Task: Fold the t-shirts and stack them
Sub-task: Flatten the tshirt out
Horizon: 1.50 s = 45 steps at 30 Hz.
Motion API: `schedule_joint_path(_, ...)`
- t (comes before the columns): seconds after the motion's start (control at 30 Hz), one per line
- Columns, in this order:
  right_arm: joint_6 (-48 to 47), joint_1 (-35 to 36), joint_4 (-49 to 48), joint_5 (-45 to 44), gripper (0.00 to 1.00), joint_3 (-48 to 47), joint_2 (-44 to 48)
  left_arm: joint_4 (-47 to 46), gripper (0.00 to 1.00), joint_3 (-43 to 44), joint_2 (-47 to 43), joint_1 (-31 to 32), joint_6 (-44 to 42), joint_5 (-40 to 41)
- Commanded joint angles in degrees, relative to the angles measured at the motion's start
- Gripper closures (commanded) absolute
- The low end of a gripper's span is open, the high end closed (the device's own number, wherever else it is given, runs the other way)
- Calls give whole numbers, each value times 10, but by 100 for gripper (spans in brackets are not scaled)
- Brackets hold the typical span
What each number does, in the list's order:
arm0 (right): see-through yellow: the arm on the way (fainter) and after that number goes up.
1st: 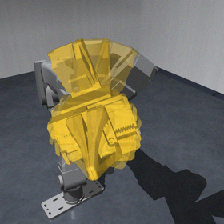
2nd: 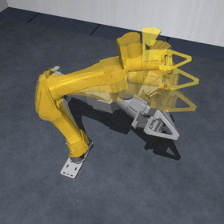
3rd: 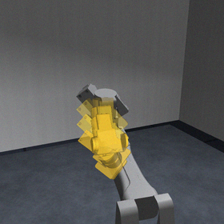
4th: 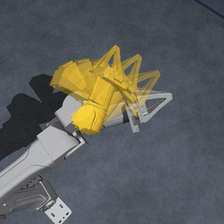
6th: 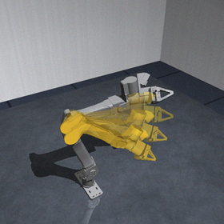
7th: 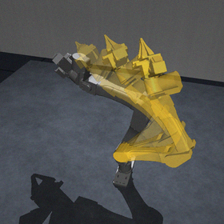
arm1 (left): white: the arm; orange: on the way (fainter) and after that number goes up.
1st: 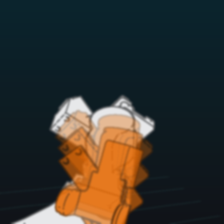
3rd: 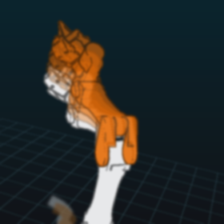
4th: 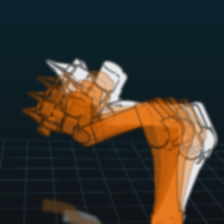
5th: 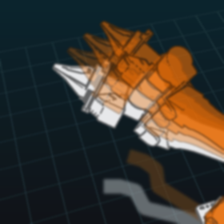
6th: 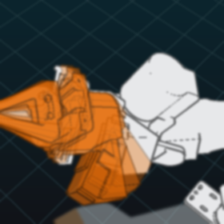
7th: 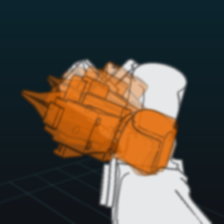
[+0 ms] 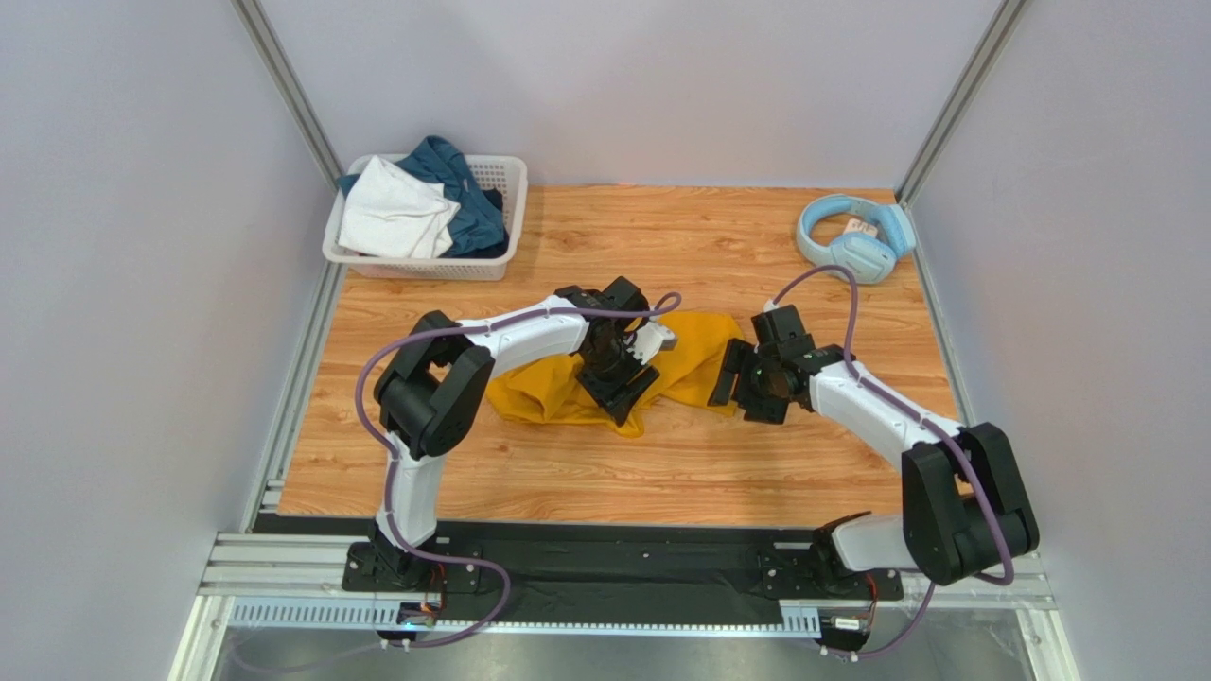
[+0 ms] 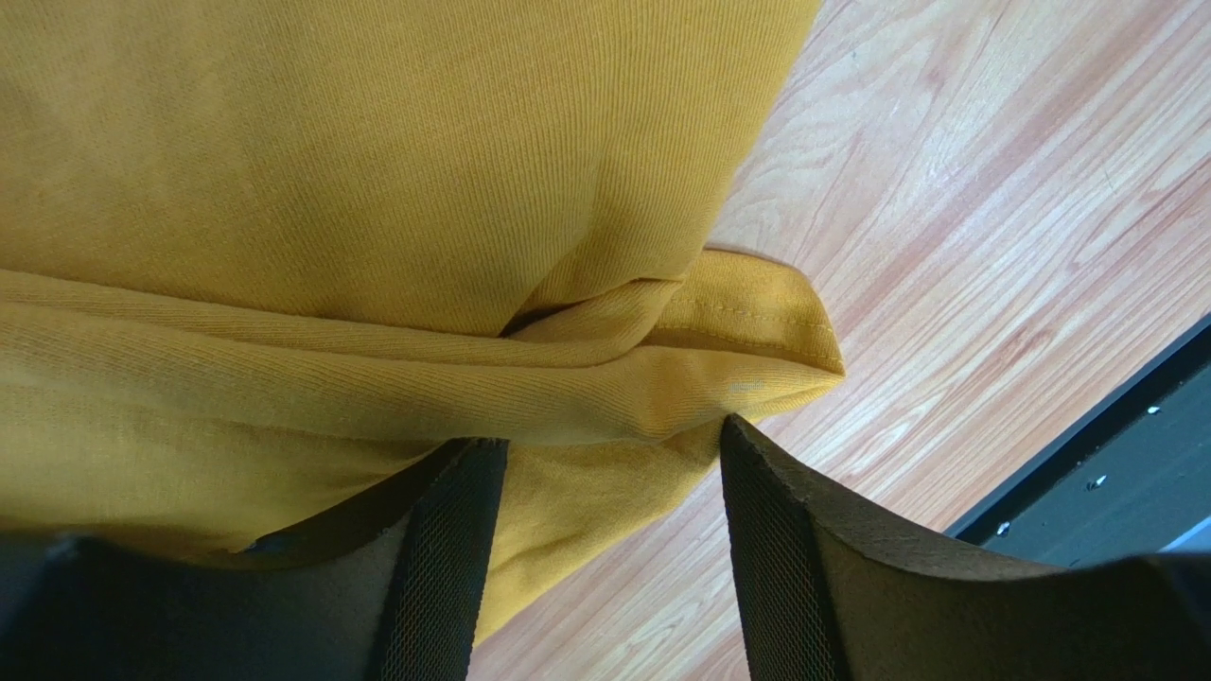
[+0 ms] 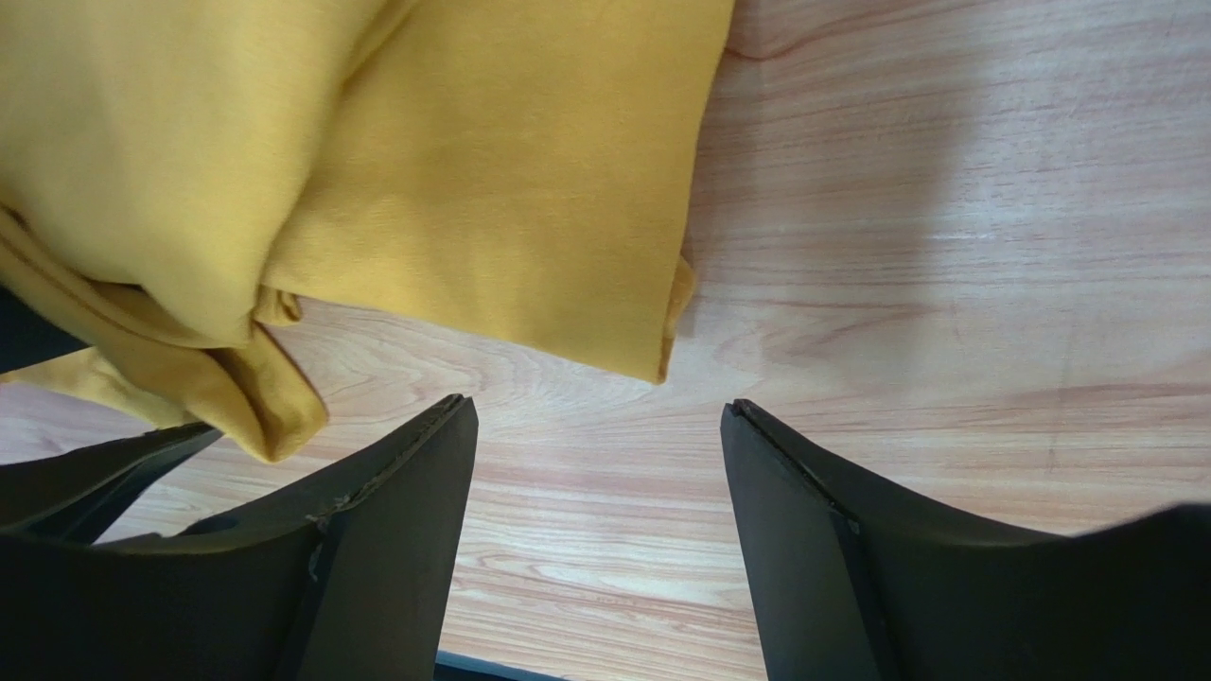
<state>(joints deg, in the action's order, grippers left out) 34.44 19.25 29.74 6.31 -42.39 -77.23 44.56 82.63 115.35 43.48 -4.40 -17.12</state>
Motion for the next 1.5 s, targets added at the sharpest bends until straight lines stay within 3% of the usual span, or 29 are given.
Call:
schedule_joint_path(0.0,-17,-3,-32,-22,31,1,-15,1,36,-13,23,5,-10,6)
schedule_joint_path(0.13,-23,-16,-36,-24,32,0,-25,3,39,-17,22,5,-13,8)
schedule_joint_path(0.37,-23,-19,-62,-15,43,-16,-49,7,64,-14,15,5,-20,10)
schedule_joint_path(0.53,-15,-19,-78,7,52,-22,-70,11,73,-15,7,5,-26,17)
schedule_joint_path(0.63,-14,-19,-81,12,64,-18,-70,14,80,-14,6,4,-32,20)
schedule_joint_path(0.73,-14,-19,-70,16,82,-19,-57,18,90,-10,4,-2,-32,25)
schedule_joint_path(0.77,-14,-19,-63,16,91,-23,-51,24,99,-6,1,-3,-35,26)
schedule_joint_path(0.83,-16,-19,-39,17,100,-32,-24,34,100,13,-7,-16,-38,31)
schedule_joint_path(0.97,-19,-19,8,13,100,-76,45,87,100,78,-66,-55,-52,23)
schedule_joint_path(1.3,-24,-20,99,30,100,-193,166,254,100,362,-177,-171,-77,5)
schedule_joint_path(1.47,-32,-19,129,21,100,-249,188,274,100,391,-245,-181,-96,26)
